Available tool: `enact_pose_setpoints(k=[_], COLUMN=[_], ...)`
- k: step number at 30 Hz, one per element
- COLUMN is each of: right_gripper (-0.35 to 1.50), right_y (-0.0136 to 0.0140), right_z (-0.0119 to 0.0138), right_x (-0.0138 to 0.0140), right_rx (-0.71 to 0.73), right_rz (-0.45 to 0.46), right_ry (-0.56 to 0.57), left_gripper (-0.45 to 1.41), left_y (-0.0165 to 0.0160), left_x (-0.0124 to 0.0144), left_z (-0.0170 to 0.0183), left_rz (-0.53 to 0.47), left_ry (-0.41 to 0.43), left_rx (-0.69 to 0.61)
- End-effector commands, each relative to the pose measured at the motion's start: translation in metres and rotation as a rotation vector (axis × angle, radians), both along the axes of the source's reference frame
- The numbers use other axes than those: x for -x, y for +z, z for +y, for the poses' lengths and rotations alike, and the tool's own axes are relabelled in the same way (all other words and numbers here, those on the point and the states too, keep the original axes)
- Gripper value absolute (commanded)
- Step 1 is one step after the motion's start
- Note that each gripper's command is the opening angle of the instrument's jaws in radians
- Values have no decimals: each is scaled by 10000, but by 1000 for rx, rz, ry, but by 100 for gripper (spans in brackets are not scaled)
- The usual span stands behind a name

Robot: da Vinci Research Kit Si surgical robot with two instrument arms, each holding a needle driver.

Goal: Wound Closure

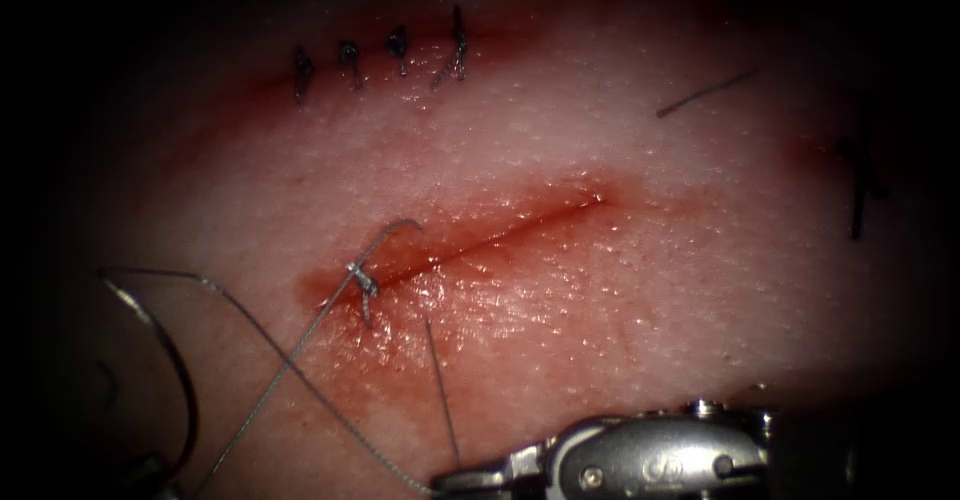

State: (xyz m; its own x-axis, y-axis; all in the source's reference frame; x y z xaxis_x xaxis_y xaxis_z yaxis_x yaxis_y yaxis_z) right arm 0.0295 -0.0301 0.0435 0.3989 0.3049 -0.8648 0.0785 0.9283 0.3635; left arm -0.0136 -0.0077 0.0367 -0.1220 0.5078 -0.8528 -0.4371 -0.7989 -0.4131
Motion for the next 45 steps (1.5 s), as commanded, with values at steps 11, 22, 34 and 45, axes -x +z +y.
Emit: enact_pose_setpoints(k=[11, 22, 34, 45], right_gripper=[98, 106, 56, -35], right_y=[-11, 61, 145, 122], right_z=[31, 79, 75, 56], right_x=[-27, -14, -28, -23], right_rx=[91, 171, 129, 78], right_rz=[45, -9, -53, -24], right_ry=[85, 168, 185, 116], left_gripper=[-45, -45, -45, -45], left_y=[1, 11, 13, 21], left_x=[-16, -52, -42, -36], left_z=[4, 18, 15, 15], left_rz=[109, 174, 166, 162], left_ry=[-56, -113, -110, -84], left_rx=[9, 18, 24, 62])
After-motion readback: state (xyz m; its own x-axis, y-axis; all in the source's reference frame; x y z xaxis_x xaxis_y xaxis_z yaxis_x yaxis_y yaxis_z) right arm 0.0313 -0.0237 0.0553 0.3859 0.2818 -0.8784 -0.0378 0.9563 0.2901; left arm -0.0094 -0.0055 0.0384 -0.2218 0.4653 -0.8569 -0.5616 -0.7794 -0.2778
